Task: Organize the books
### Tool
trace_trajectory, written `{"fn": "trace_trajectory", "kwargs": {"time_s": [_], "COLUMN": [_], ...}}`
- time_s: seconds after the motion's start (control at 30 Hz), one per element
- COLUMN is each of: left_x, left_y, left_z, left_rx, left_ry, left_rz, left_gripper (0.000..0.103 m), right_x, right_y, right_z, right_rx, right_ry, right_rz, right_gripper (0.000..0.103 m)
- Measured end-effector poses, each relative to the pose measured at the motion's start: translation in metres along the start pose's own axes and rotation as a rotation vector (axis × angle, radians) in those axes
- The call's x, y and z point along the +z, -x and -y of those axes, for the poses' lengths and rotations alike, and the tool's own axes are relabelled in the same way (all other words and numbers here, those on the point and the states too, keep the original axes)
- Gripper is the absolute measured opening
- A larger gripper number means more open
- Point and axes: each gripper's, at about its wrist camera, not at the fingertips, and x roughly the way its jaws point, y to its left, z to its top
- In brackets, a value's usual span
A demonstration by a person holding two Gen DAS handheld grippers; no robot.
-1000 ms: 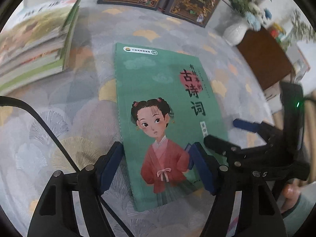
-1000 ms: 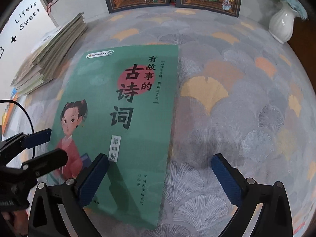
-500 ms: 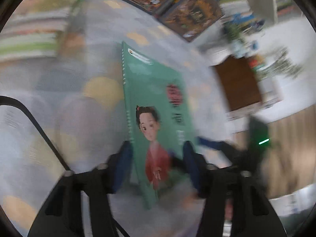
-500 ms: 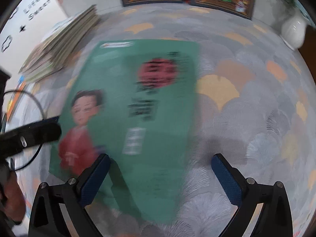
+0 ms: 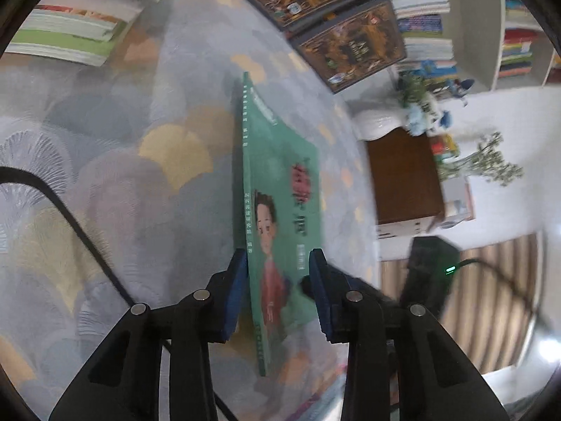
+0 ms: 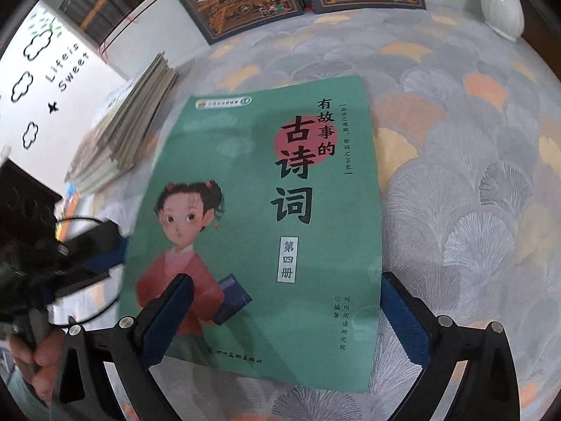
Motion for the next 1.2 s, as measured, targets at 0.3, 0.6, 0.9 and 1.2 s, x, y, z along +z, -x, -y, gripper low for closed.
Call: {"fn": "trace_trajectory", "kwargs": {"time_s": [0.3, 0.6, 0.9, 1.2], "left_x": [-0.003, 0.006, 0.017, 0.011], "left_y": [-0.02, -0.034, -0.03, -0.031], "left_z": [0.0, 0.02, 0.014, 0.0], "left_rx": [-0.117, -0.095, -0.242, -0.242], "left_ry": [0.122, 0.156, 0.347, 0.432], "left_rz": [-0.007, -0.024, -0.047, -0.064], "left_gripper": [0.029, 0.011, 0.011, 0.01], "right_x": [-0.007, -0.015, -0.045, -0.007], "right_y": [0.016, 0.027, 0.026, -0.006], "right_z": [0.025, 0.055, 0.105, 0.087], "right_rx": [0.105, 0.194, 0.504, 0.653], "right_ry": [-0.13, -0.288, -0.572, -0.603], "right_rz": [0.025, 0.013, -0.004, -0.008], "right_gripper": [0.096, 0.065, 0.064, 0.034]}}
